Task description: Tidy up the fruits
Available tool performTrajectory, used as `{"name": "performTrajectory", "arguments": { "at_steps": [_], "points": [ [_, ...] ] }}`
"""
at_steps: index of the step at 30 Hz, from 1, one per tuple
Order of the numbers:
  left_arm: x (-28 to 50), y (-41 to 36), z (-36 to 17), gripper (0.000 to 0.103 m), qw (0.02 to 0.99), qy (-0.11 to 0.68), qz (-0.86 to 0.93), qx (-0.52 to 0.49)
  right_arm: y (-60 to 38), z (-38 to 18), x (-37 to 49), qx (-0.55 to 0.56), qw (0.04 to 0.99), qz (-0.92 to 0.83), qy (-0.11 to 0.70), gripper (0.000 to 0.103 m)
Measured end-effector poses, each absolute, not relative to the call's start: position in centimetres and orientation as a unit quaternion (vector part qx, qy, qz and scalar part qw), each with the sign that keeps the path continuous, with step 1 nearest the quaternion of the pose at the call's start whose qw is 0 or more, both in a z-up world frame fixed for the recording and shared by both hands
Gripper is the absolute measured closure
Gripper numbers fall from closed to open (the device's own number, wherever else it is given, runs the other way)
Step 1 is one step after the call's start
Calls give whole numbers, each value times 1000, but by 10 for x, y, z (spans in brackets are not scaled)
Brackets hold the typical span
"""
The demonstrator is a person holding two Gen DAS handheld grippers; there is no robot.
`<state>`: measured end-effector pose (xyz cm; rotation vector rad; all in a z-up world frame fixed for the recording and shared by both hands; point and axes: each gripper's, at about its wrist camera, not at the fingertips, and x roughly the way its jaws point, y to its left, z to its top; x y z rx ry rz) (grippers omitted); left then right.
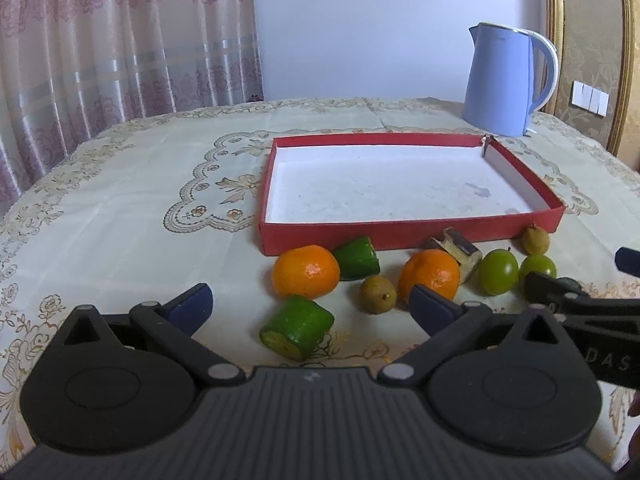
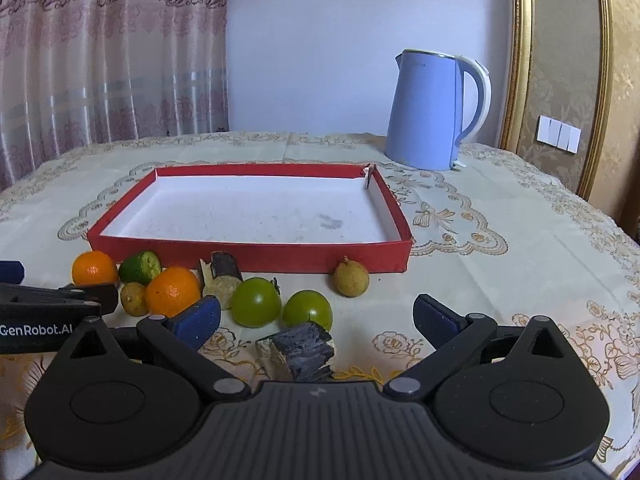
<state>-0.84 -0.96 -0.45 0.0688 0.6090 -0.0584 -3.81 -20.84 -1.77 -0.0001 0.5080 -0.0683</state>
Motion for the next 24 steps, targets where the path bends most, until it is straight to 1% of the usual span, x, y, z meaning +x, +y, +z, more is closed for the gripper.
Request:
{"name": "performTrajectory", "arguments": {
  "at_steps": [24],
  "points": [
    [-10, -6, -7, 0, 954, 298, -27, 25, -208, -16, -36, 6, 967, -39, 251, 0]
  ]
}}
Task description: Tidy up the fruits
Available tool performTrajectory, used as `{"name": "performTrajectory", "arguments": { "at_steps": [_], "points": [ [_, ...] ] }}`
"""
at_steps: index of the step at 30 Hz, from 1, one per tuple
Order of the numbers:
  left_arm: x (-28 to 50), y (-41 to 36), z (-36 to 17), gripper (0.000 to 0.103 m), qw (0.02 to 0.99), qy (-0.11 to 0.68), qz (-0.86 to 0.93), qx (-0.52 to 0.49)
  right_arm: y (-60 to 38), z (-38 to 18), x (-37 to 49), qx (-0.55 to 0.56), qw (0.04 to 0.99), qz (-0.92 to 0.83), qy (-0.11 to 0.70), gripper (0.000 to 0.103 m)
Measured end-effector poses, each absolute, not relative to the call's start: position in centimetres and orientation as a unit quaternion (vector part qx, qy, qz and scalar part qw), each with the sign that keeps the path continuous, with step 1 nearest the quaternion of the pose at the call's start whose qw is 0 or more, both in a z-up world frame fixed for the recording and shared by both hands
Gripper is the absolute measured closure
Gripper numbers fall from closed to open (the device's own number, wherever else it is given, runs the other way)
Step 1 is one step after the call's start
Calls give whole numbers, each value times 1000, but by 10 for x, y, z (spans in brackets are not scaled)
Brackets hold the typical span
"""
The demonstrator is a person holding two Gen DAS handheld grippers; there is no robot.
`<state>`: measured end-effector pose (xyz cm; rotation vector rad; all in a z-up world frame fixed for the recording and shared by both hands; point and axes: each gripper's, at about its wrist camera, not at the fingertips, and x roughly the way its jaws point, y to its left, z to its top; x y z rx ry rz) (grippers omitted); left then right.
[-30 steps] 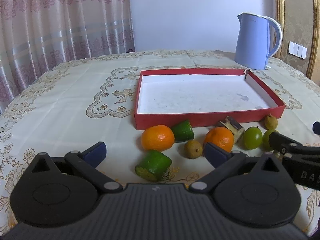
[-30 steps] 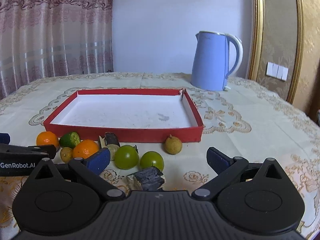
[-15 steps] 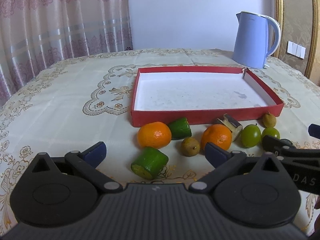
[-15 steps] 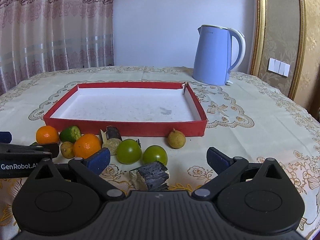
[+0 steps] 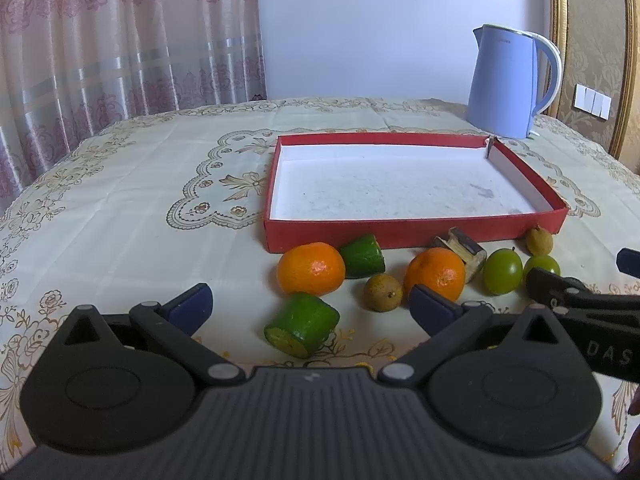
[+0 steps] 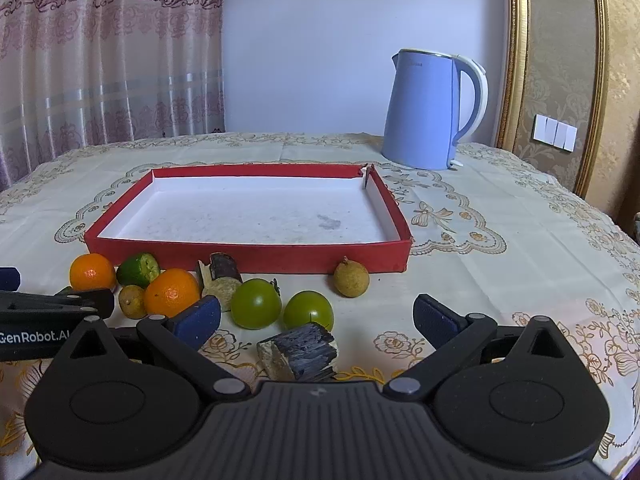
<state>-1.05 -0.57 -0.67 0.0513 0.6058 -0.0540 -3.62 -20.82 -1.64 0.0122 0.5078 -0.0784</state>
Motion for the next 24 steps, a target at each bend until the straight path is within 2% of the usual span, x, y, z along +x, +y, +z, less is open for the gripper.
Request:
{"name": "performTrajectory", "arguments": {
  "at_steps": [24],
  "points": [
    [-25, 20, -15, 0, 956, 292, -30, 8, -221, -17, -41, 36, 970, -21, 239, 0]
  ]
}}
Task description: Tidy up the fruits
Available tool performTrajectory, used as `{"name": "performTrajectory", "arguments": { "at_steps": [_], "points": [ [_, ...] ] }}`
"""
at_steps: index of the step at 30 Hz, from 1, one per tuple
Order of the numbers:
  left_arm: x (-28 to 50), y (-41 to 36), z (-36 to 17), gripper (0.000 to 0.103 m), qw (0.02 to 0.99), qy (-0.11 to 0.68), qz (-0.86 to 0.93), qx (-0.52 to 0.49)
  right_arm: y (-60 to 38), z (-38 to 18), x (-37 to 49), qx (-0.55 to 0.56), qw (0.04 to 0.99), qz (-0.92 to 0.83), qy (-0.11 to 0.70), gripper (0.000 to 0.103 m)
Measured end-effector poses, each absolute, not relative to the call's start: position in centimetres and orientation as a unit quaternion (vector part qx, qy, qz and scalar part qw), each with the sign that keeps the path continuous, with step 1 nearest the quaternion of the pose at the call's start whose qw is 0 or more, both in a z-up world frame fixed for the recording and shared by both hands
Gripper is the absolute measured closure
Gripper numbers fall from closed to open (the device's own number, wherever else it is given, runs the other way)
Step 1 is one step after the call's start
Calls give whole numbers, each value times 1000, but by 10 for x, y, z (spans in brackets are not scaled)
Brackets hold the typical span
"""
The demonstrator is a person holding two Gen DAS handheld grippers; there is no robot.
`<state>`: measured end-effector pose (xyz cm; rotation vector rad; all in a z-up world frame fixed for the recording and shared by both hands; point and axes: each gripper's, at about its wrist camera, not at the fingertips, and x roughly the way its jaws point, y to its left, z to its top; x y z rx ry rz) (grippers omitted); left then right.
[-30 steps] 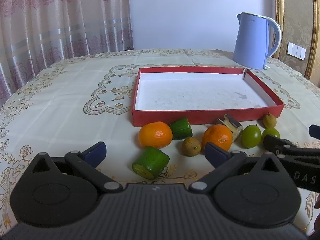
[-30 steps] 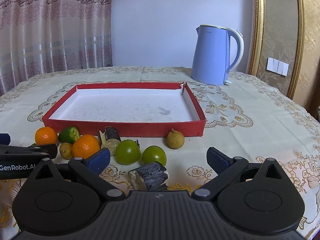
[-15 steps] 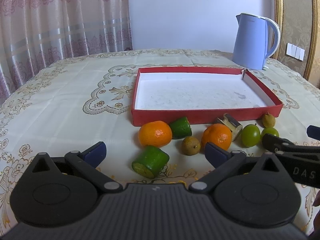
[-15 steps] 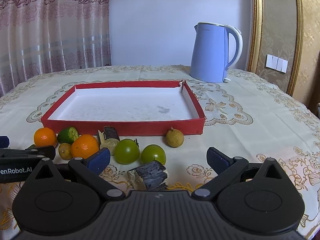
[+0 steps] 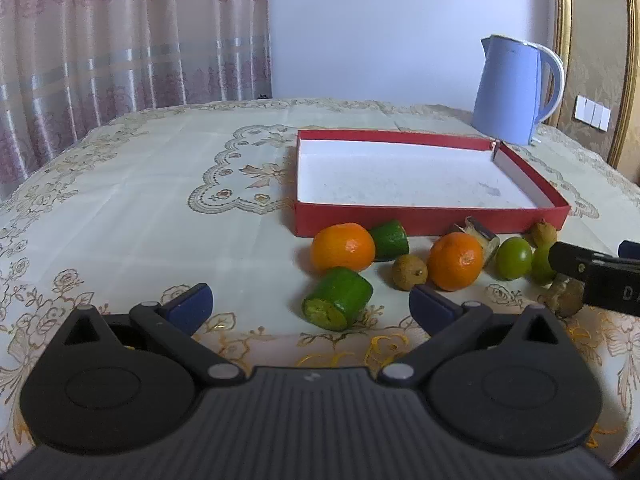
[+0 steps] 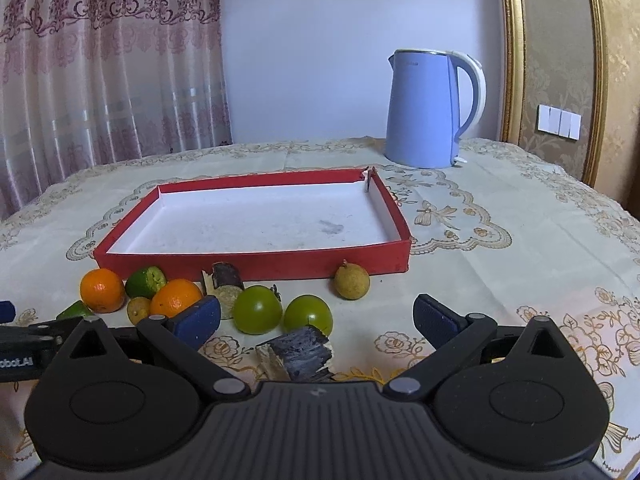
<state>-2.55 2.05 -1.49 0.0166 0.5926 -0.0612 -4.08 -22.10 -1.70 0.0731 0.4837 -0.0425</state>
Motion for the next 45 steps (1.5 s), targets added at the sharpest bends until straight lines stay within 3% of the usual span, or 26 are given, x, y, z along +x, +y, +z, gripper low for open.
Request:
{"name": "performTrajectory", "arguments": {
  "at_steps": [25, 29, 33, 39, 45],
  "points": [
    [-7, 21, -25, 1, 951, 304, -59, 20, -220, -16, -43, 32, 972, -35, 229, 0],
    [-1, 30, -28, 20, 945, 319, -72, 9, -222, -17, -43, 32, 972, -42, 228, 0],
    [1, 34, -30, 25, 943, 324, -82, 4, -224, -17, -42, 35, 972, -44, 228, 0],
    [1, 29, -30, 43, 939, 328, -104, 9, -224, -19, -41, 31, 972, -48, 228, 0],
    [1, 23, -33, 55, 941, 318, -106, 33, -230, -20, -42, 34, 972, -54, 227, 0]
  ]
}}
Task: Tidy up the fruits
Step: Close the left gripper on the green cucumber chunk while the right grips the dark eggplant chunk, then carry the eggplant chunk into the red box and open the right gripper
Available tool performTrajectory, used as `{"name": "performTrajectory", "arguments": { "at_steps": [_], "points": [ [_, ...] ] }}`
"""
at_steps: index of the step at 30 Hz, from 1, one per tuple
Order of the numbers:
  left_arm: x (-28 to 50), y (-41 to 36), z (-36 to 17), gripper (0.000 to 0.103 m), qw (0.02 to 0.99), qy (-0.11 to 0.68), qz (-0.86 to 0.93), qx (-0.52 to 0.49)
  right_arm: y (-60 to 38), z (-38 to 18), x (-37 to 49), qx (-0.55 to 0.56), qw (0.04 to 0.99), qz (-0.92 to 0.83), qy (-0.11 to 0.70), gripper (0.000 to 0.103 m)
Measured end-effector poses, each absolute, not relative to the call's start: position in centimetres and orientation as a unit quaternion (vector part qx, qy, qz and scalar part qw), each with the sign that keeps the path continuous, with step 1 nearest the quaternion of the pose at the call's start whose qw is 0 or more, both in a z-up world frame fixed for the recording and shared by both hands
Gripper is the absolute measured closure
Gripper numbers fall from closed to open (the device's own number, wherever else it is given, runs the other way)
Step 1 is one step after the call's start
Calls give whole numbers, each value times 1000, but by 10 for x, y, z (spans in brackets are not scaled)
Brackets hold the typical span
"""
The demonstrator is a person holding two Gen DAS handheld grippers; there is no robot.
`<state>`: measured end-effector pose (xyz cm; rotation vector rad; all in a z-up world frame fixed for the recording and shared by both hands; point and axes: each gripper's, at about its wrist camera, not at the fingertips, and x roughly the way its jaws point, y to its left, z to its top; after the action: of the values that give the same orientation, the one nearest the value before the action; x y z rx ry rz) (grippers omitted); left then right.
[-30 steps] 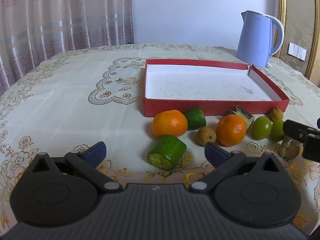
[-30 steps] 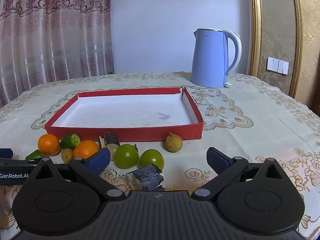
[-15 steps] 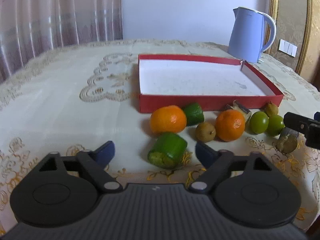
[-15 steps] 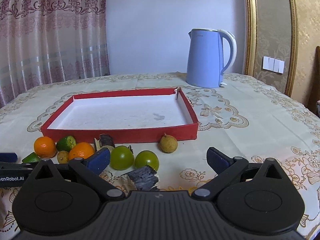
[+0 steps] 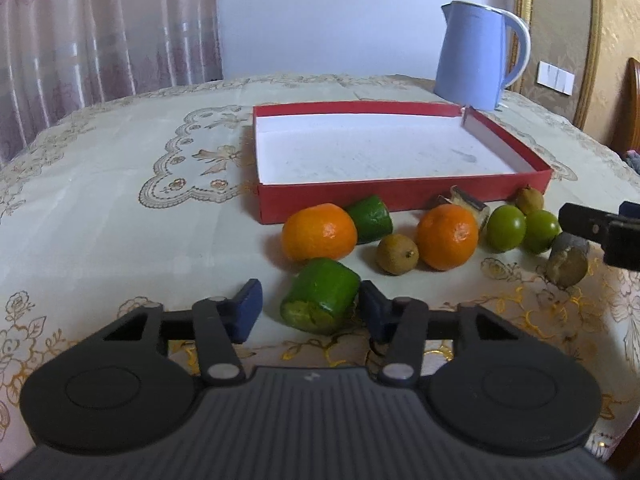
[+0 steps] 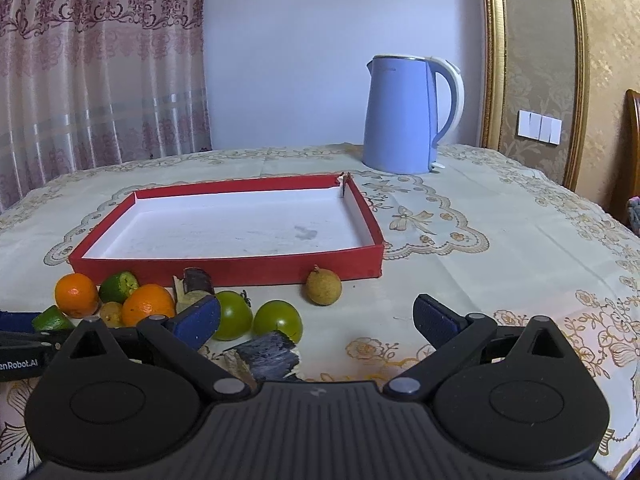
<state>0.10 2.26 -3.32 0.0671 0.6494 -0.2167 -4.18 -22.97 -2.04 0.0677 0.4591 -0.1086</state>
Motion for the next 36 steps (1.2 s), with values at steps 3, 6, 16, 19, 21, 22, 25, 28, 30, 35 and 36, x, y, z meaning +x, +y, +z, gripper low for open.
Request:
{"name": "performTrajectory", "arguments": {
  "at_steps": [3, 6, 16, 19, 21, 22, 25, 28, 30, 35, 36],
  "points": [
    [3, 23, -34, 61, 941, 318, -109, 29, -231, -22, -44, 26, 972, -57, 224, 0],
    [3, 24, -34, 67, 942, 316, -112, 24, -233, -24, -48, 17, 973, -63, 221, 0],
    [-1, 25, -31, 67, 946, 303, -112, 6, -249, -25, -63, 5, 978, -43, 204, 0],
    [-4, 25, -28, 67, 947, 298, -117, 7, -242, -26, -61, -5, 978, -32, 208, 0],
    [-5, 26, -27, 67, 947, 297, -118, 7, -238, -27, -61, -10, 977, -28, 212, 0],
    [-5, 26, -26, 67, 947, 297, -119, 6, -236, -28, -60, -9, 976, -23, 214, 0],
    [-5, 27, -26, 67, 947, 298, -119, 3, -231, -29, -62, -4, 976, -5, 217, 0],
    [-5, 26, -27, 67, 946, 301, -122, 4, -223, -33, -58, -18, 974, 2, 226, 15],
    [-5, 26, -28, 67, 946, 302, -122, 5, -220, -36, -53, -19, 970, 18, 241, 35],
    [-4, 27, -29, 67, 945, 302, -121, 3, -218, -44, -47, -8, 964, 37, 264, 63],
    [-4, 27, -29, 67, 945, 303, -121, 2, -217, -44, -48, -8, 964, 43, 262, 64]
  ]
}}
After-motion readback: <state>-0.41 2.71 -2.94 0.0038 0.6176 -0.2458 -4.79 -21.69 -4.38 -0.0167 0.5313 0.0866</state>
